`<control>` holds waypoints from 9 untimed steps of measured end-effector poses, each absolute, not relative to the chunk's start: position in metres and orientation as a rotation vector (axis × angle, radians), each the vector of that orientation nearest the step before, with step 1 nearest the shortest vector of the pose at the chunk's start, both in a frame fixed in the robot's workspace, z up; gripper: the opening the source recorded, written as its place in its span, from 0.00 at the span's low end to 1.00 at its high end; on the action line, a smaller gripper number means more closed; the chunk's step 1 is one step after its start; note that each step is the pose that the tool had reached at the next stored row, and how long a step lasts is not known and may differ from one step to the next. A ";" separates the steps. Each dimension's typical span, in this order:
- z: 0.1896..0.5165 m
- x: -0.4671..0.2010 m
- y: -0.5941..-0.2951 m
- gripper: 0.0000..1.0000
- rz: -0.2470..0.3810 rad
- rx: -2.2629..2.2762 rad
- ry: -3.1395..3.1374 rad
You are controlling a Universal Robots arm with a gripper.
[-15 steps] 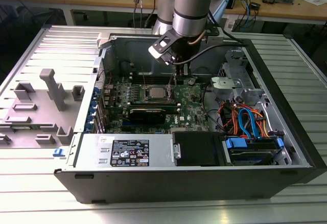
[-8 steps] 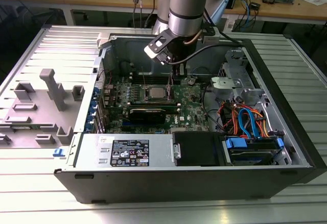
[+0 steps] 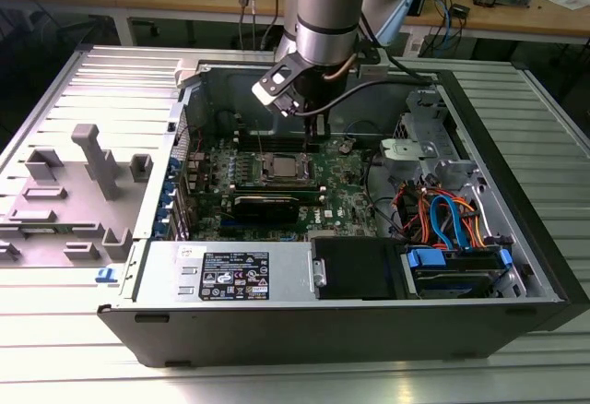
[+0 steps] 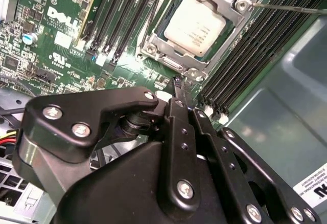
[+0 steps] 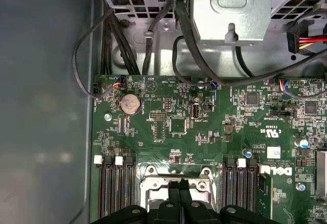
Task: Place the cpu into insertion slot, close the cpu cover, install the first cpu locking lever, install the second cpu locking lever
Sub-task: 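Close the cpu cover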
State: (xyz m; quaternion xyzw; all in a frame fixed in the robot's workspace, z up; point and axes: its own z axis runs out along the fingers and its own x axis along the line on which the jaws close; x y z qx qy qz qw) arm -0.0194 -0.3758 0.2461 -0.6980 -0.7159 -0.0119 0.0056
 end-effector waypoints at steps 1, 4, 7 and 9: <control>0.246 -0.021 -0.376 0.11 -0.037 -2.185 -2.241; 0.245 -0.029 -0.376 0.11 -0.037 -2.185 -2.241; 0.243 -0.044 -0.376 0.11 -0.037 -2.184 -2.242; 0.242 -0.054 -0.376 0.11 -0.037 -2.184 -2.242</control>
